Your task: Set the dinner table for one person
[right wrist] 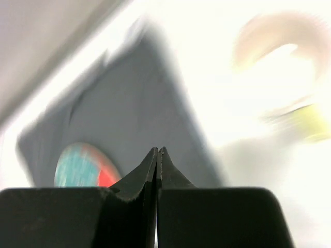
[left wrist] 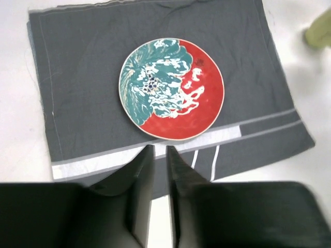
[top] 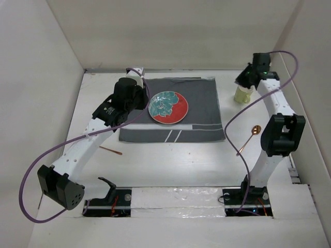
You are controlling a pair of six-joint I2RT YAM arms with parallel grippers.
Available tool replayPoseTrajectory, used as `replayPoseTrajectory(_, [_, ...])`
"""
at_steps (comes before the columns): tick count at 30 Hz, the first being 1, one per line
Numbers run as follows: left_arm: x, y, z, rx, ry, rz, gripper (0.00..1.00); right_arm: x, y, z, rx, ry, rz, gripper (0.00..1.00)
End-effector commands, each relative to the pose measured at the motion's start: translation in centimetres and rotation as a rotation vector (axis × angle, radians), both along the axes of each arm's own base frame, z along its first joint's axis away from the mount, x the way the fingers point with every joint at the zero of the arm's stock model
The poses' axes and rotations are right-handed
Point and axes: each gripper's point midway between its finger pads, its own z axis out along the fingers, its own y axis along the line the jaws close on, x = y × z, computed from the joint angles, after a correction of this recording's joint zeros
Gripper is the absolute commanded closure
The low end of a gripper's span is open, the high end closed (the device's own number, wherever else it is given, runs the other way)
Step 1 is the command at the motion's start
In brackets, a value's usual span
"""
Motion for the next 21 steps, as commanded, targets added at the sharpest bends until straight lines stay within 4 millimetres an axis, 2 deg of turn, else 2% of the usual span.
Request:
replayPoseTrajectory(1, [-1.0,-0.5,0.7,-0.005,-0.025,-0.052,0.8,-0.6,-8.4,2.5,-0.21,0.016,-0.248,0.96])
replayPoseTrajectory(2, [-0.9,-0.5,0.7,-0.007,-0.025,-0.052,0.76,-0.5,-9.6,2.6,-0.224,0.022,-0.277,0.8])
replayPoseTrajectory(3, [-0.9,-0.6,0.7,-0.012,-0.026,-0.056,0.69,0.1,-11.2,2.7,-0.234,0.03,-0.312,0.71])
replayPoseTrajectory(5, [-1.0,-0.9,0.7,-0.018,-0.021,-0.069,0.66,-0.3,-13.0,1.8,-0.265,0.093,-0.354,0.54])
replayPoseTrajectory(6, [-0.9,-1.0,0.6,-0.018,-0.02,-0.069,0.65,0.0,-13.2,2.1,-0.27,0.096,-0.363,0.5])
replayPoseTrajectory(7, [-1.1,-1.2,0.6,-0.006,-0.023,-0.069,0.65,-0.1,-14.0,0.5,-0.28,0.143,-0.355,0.47])
replayPoseTrajectory(8, [-1.1,-1.3,0.5,0.008,-0.023,-0.067,0.65,-0.1,-14.4,0.0,-0.273,0.159,-0.359,0.45])
replayPoseTrajectory(9, [-1.3,-1.8,0.5,0.017,-0.025,-0.078,0.64,-0.1,-14.3,-0.4,-0.269,0.172,-0.354,0.45])
replayPoseTrajectory(15, [-1.0,-1.8,0.2,0.036,-0.021,-0.062,0.64,-0.3,-13.2,-3.3,-0.277,0.234,-0.311,0.48])
replayPoseTrajectory(21, [-1.2,-1.5,-0.1,0.04,-0.019,-0.055,0.64,-0.2,-12.6,-6.2,-0.237,0.27,-0.303,0.61])
